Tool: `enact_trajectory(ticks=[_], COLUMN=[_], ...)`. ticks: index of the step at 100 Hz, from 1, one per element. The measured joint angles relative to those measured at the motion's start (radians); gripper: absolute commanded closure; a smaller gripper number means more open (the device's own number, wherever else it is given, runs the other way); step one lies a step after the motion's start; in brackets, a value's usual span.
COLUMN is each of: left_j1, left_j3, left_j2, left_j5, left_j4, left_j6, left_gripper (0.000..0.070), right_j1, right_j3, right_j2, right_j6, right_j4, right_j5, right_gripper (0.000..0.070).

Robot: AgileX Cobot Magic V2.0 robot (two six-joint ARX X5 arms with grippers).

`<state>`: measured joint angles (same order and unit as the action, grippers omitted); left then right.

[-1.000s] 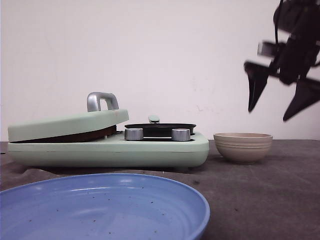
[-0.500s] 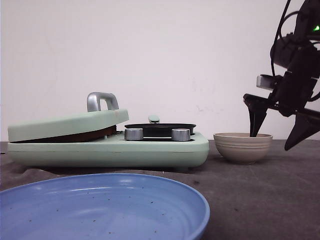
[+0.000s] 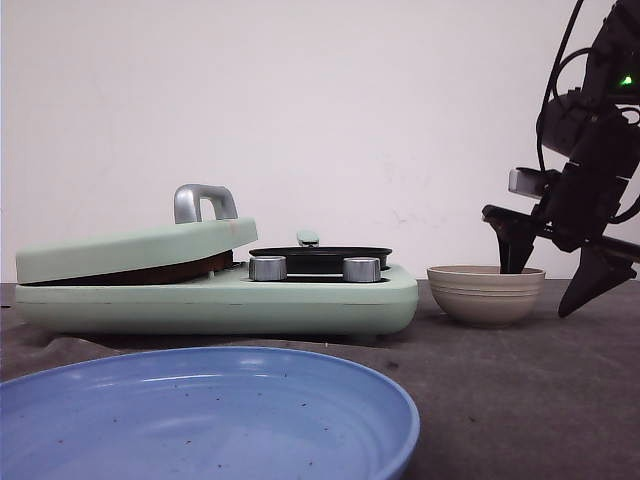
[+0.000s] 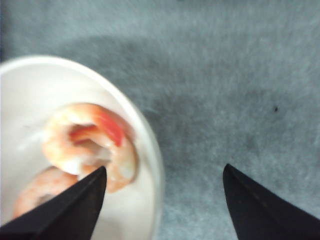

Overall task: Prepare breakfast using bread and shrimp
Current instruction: 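Lower the right gripper to the rim of the cream shrimp bowl, then grip the bowl rim with the right gripper and lift it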

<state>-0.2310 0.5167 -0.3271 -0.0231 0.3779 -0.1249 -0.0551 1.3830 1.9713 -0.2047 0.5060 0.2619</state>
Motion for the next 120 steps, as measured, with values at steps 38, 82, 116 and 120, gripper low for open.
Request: enact_trajectory(ticks=[38,82,116,120], left_j1=[0.0,0.0,0.0,0.0], left_j3=[0.0,0.0,0.0,0.0], left_j2=[0.0,0.0,0.0,0.0], left_j5=[0.0,0.0,0.0,0.0], left_j4=[0.0,0.0,0.0,0.0], left_j6=[0.0,0.0,0.0,0.0], left_gripper=[0.0307,0.0307,0.0307,0.0307], right_j1=[0.0,0.003,0.002,0.0], right_j3=[0.004,0.006,0.006,0.006], right_j2=[0.006,0.004,-0.111,-0.13], right_j6=[0.016,0.018,0.018,0.018], right_j4=[-0.013,-0.029,-0.075,-0.087], right_j5=[0.027,0.079,0.111,0.119], right_gripper=[0.07,0.07,0.07,0.07])
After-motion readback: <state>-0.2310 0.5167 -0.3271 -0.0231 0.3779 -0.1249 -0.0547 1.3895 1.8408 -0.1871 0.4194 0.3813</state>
